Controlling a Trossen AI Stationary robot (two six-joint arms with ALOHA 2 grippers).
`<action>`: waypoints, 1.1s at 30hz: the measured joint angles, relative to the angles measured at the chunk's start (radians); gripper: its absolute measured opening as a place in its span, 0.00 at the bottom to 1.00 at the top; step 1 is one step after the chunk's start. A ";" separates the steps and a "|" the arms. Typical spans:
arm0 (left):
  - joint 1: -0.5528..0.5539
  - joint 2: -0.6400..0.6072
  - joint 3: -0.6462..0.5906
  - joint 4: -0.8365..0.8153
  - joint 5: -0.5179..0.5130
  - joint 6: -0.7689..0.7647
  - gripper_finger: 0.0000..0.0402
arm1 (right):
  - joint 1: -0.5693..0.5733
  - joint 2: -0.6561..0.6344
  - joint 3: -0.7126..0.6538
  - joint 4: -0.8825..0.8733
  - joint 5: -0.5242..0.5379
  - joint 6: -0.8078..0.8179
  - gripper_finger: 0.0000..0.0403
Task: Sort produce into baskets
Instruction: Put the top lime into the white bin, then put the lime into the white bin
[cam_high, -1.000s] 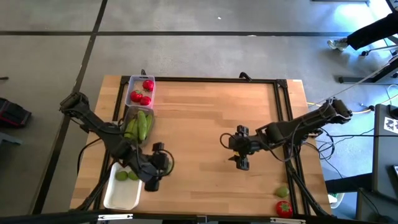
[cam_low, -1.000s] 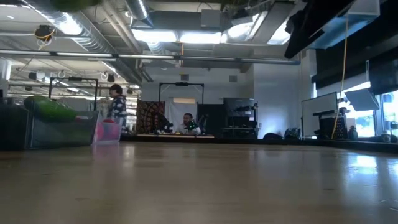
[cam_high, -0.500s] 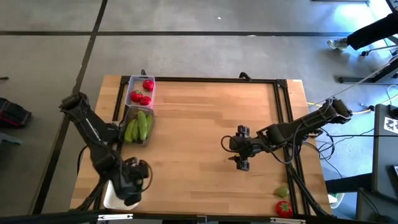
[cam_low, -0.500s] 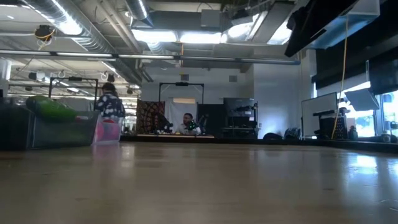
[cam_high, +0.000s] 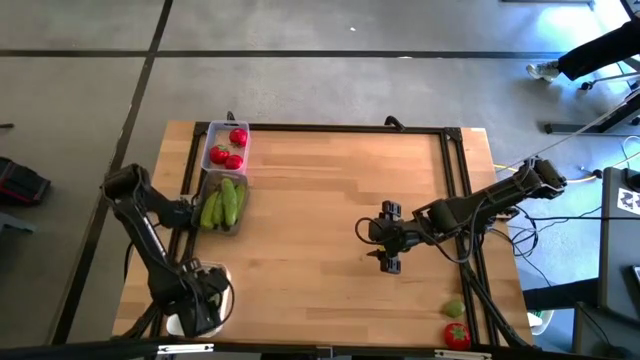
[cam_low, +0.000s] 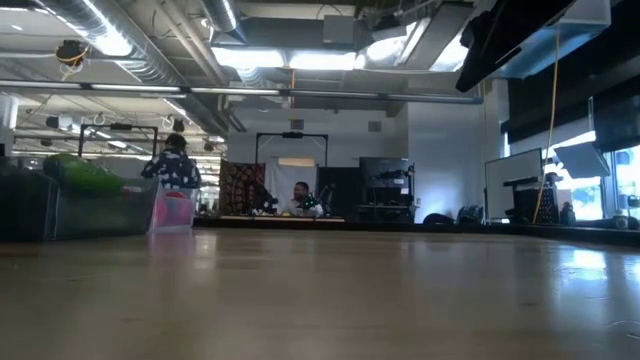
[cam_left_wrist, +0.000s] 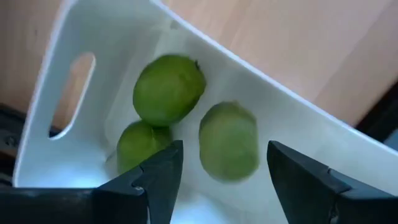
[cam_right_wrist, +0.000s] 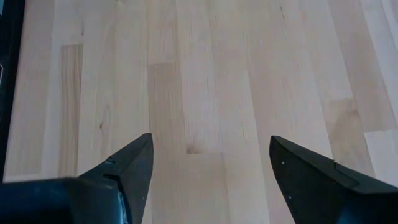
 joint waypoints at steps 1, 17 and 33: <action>-0.003 0.012 0.000 0.001 0.010 -0.002 0.57 | 0.000 0.000 0.000 0.000 0.000 0.000 0.70; 0.122 -0.051 0.061 -0.013 -0.042 0.238 0.58 | 0.000 0.000 0.000 0.015 -0.005 0.004 0.70; 0.207 -0.162 0.065 0.199 -0.751 0.822 0.56 | 0.169 0.000 0.000 -0.247 -0.264 0.473 0.70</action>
